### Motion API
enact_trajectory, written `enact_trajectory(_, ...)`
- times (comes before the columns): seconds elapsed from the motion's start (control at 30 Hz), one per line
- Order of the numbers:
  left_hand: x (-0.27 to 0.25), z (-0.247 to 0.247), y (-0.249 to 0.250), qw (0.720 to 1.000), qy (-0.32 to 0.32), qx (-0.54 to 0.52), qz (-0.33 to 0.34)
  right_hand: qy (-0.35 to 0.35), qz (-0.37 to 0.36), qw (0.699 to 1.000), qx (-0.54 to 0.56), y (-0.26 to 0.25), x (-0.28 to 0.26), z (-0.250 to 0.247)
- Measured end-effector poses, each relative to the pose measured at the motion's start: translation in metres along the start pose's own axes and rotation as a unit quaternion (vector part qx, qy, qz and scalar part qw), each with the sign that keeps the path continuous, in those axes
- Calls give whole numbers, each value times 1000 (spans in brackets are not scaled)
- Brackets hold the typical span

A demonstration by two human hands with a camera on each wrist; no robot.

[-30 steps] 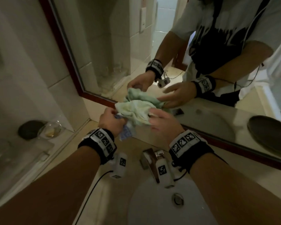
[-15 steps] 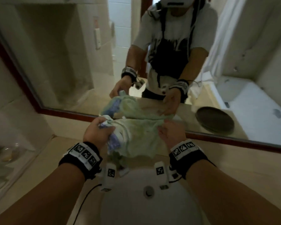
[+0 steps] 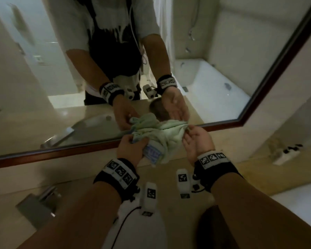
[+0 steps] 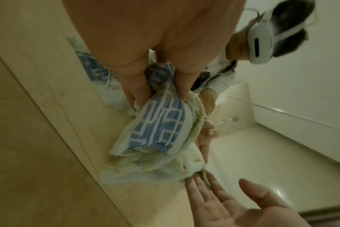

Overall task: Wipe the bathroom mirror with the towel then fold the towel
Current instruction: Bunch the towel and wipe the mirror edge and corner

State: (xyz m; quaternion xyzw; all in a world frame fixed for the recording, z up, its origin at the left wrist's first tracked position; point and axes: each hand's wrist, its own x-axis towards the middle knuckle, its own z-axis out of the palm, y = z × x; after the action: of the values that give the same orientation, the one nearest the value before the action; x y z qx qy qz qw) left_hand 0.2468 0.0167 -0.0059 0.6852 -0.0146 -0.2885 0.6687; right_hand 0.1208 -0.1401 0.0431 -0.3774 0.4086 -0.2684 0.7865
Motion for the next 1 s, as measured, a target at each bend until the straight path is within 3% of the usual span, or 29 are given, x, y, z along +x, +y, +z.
enact_trajectory(0.2, 5, 116, 0, 996, -79, 13, -35, 45, -20, 997, 55, -61, 38, -67)
enact_trajectory(0.37, 12, 166, -9, 986, -140, 74, -44, 52, -40, 997, 39, -86, 70, -106)
enact_trajectory(0.47, 8, 169, -16, 974, -164, 156, -20, 108, -45, 988, -105, -80, 96, -134)
enact_trajectory(0.53, 5, 157, -19, 965, -174, 195, -4, 129, 3, 948, -291, -69, 91, -141)
enact_trajectory(0.6, 2, 134, -17, 966, -183, 182, 2, 74, 69, 903, -417, -52, 75, -137)
enact_trajectory(0.7, -11, 95, -3, 975, -167, 144, -2, -72, 151, 870, -464, -27, 45, -107)
enact_trajectory(0.77, -23, 69, 14, 985, -150, 90, -11, -167, 129, 888, -409, -17, 26, -76)
enact_trajectory(0.83, -39, 39, 37, 991, -130, 16, -12, -215, 102, 918, -317, -17, -1, -40)
enact_trajectory(0.9, -57, 4, 61, 992, -118, -39, 7, -257, 97, 928, -252, -20, -30, -5)
enact_trajectory(1.0, -91, -53, 94, 993, -78, -58, 64, -378, 60, 873, -303, -19, -70, 50)
